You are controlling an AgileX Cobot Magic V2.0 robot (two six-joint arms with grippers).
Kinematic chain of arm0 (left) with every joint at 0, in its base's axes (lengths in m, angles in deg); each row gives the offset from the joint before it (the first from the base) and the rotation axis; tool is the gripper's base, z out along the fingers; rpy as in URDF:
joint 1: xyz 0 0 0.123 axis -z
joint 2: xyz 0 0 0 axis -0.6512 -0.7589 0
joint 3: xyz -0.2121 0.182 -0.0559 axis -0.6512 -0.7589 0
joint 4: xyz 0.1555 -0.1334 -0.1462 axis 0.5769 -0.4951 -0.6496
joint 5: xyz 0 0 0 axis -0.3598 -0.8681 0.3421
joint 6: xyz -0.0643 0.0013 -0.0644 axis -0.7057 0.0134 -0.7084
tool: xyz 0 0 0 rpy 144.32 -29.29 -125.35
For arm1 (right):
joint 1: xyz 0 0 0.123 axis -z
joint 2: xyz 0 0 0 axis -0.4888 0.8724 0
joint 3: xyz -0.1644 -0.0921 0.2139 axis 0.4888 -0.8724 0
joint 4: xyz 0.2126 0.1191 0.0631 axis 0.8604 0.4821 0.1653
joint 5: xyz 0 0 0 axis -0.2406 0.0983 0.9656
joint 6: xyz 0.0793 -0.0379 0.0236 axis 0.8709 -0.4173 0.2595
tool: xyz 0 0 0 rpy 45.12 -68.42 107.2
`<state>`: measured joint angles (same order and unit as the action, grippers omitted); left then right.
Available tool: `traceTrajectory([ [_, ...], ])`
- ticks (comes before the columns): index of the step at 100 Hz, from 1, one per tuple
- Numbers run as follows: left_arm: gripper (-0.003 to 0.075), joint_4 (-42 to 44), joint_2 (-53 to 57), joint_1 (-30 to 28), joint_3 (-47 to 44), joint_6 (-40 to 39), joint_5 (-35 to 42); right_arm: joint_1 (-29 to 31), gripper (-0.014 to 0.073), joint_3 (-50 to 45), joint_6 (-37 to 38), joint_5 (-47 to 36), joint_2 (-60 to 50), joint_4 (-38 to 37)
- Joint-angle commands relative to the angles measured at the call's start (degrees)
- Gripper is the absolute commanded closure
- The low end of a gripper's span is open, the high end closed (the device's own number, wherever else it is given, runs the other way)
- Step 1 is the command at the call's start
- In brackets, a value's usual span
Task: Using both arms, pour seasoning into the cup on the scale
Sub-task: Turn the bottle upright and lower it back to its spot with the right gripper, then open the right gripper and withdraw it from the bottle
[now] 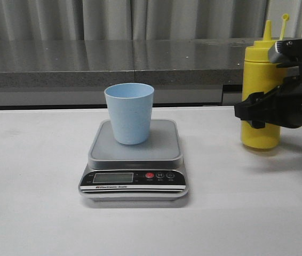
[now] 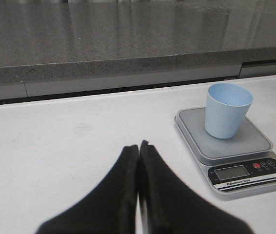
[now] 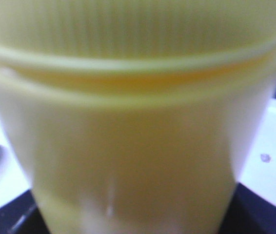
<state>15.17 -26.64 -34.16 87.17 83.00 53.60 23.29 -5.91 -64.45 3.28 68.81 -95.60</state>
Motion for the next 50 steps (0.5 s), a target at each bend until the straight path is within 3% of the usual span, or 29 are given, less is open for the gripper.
traceTrajectory([
  [1, 0.0741, -1.09, -0.68, -0.11, 1.41, -0.51, 4.57, 0.32, 0.0648, 0.97, -0.4, -5.93, -1.49, 0.18],
  [18, 0.0741, -1.09, -0.68, -0.11, 1.41, -0.51, 4.57, 0.32, 0.0565, 0.97, -0.4, -5.88, -0.77, 0.18],
  [50, 0.0741, -1.09, -0.68, -0.11, 1.41, -0.51, 4.57, 0.32, 0.0097, 0.97, -0.46, -5.93, -0.5, 0.18],
])
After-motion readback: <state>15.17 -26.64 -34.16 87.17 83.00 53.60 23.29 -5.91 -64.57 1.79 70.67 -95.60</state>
